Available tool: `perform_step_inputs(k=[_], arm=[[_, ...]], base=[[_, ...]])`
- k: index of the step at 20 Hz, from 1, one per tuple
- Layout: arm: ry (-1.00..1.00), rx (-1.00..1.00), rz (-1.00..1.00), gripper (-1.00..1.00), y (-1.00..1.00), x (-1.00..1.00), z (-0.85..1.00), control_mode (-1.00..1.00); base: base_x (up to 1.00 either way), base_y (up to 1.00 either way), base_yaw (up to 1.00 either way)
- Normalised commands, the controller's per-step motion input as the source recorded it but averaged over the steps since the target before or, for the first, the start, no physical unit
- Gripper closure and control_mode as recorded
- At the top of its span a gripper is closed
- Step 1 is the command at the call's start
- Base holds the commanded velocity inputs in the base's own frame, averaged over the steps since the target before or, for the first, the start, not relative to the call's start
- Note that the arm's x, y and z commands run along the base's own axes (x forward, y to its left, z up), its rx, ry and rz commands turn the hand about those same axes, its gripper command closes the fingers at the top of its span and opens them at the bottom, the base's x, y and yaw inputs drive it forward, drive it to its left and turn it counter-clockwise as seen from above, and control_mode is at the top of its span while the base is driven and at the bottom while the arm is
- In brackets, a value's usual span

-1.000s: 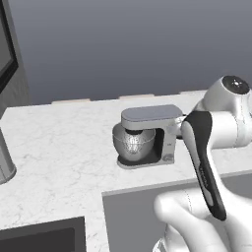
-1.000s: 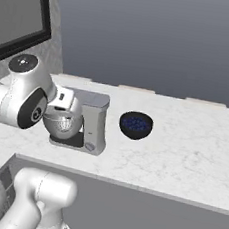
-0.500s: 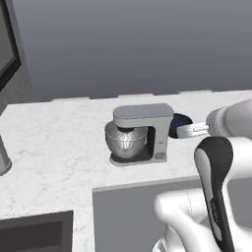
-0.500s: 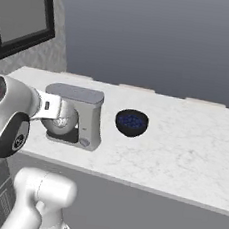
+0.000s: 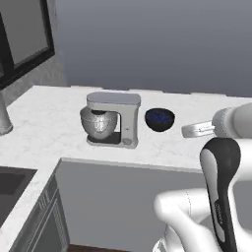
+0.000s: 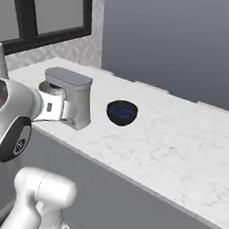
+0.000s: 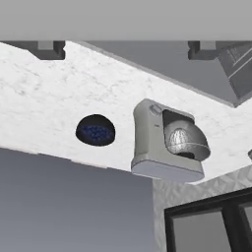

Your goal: Navigate to the dishwasher.

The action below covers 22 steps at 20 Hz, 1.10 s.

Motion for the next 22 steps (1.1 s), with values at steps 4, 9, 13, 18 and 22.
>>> perform_step_inputs(k=[4,9,13,18,22], arm=[[0.0,0.0,0.0,-1.0,0.0,0.0,0.0,1.0],[0.0,0.0,0.0,-1.0,0.0,0.0,0.0,1.0],[0.0,0.0,0.0,-1.0,0.0,0.0,0.0,1.0],[0.0,0.0,0.0,-1.0,0.0,0.0,0.0,1.0],[0.0,0.0,0.0,-1.0,0.0,0.0,0.0,1.0]], base=[[-0.1,-0.47,0.79],[0.02,-0.18,0.87],[0.05,-0.03,0.88],[0.03,0.0,0.97],[0.04,0.0,0.96]])
